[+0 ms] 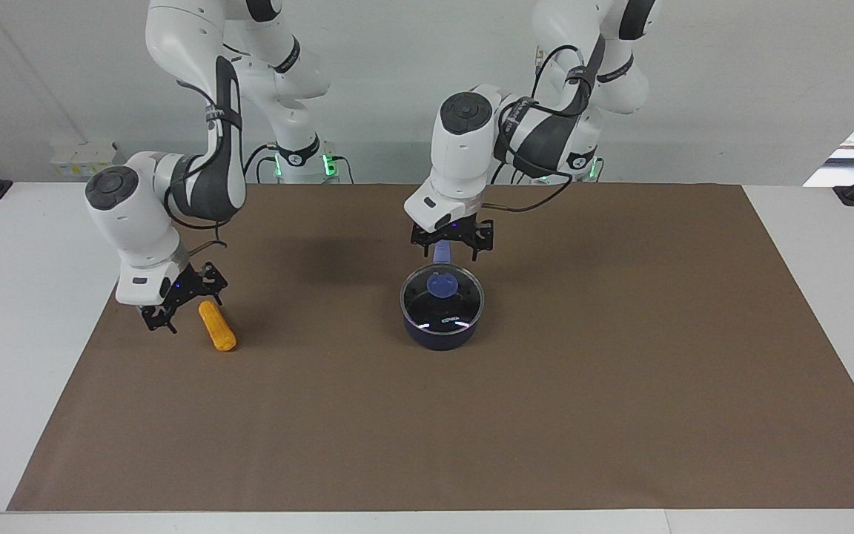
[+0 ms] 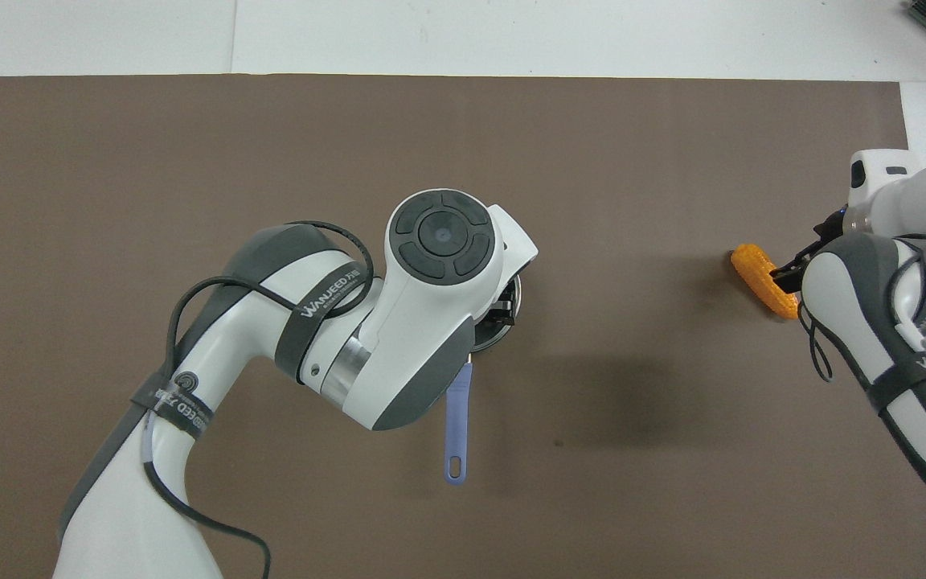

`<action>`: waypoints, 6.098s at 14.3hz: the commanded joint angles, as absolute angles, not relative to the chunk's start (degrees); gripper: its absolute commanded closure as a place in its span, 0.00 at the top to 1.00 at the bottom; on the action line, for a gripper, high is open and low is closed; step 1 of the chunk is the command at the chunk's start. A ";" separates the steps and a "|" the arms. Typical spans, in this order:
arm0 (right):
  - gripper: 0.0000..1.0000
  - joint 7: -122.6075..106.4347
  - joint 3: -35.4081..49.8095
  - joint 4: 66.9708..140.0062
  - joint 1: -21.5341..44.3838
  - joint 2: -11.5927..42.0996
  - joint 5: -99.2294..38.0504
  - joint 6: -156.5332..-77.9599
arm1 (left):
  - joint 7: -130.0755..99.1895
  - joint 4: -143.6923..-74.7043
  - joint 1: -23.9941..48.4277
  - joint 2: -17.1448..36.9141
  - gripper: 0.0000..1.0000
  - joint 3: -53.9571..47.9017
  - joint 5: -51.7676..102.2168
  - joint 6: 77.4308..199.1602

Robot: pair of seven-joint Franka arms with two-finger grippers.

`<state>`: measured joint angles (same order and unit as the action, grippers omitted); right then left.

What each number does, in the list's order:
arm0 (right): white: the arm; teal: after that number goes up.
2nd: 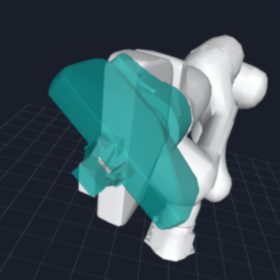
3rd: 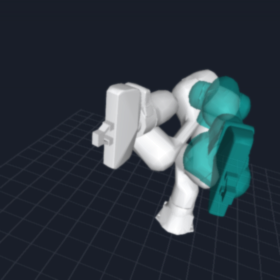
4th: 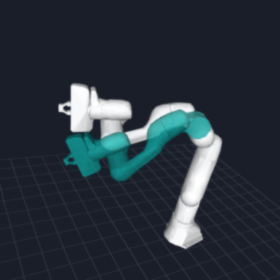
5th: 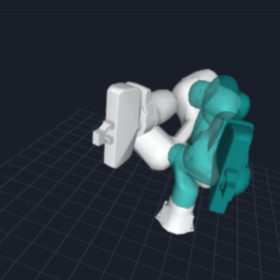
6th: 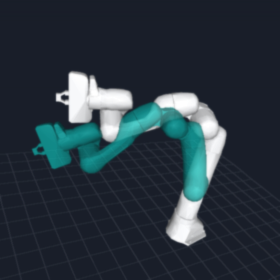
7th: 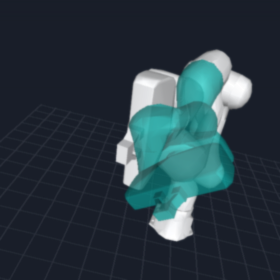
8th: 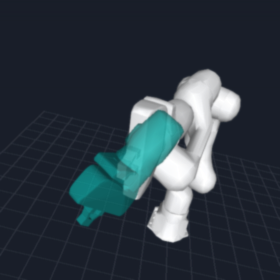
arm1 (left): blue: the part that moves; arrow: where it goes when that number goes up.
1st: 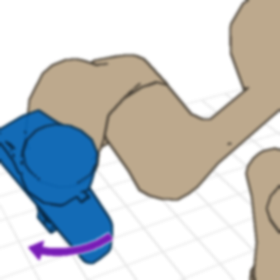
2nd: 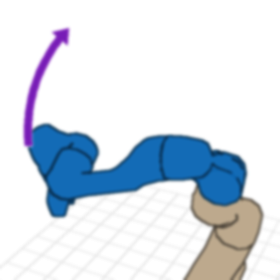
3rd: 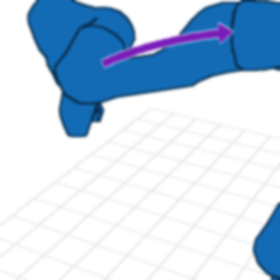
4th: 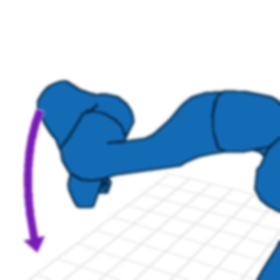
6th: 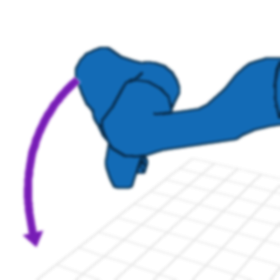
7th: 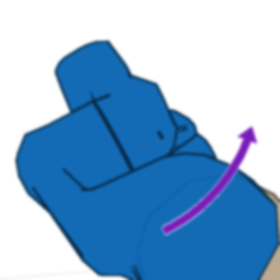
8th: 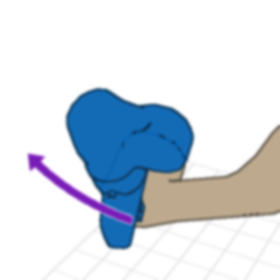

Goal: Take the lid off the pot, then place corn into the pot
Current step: 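Reach the left gripper to the lid knob while the right gripper reaches the corn, then grasp the lid knob with the left gripper while the right gripper grasps the corn, then lift the lid with the left gripper while the right gripper carries corn over, then set the glass lid down with the left gripper while the right gripper lowers corn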

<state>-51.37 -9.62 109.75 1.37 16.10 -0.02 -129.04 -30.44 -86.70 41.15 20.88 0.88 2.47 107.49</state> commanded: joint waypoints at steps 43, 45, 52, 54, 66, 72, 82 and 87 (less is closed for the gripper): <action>0.00 14.55 5.97 98.01 5.25 6.93 -0.62 -110.57 | -19.54 -87.62 23.31 18.46 0.00 2.99 3.43 109.33; 0.00 22.38 5.98 94.76 11.40 10.79 -0.09 -110.65 | -13.30 -89.55 19.00 17.76 0.00 3.08 4.74 109.42; 0.00 33.21 6.06 88.15 21.17 19.24 -0.44 -113.98 | 2.70 -104.03 7.84 10.92 0.00 3.08 4.83 116.09; 0.00 34.53 6.06 88.07 23.54 20.82 -0.61 -115.83 | 7.18 -110.01 4.58 7.84 0.00 3.08 4.92 118.73; 0.12 35.86 6.06 91.23 27.68 28.03 -0.70 -127.52 | 27.67 -138.76 -5.01 -0.79 0.00 3.16 4.83 140.59; 0.23 35.77 6.06 93.87 28.48 27.60 -0.97 -127.35 | 24.63 -134.58 -4.84 1.23 1.00 3.16 4.83 139.23; 1.00 35.77 5.28 91.86 26.20 26.99 2.98 -127.44 | 10.11 -116.48 2.45 2.90 1.00 2.99 4.04 120.09; 1.00 31.22 5.54 92.20 17.68 18.74 3.43 -122.98 | 4.69 -104.70 2.72 2.38 1.00 2.90 3.96 104.62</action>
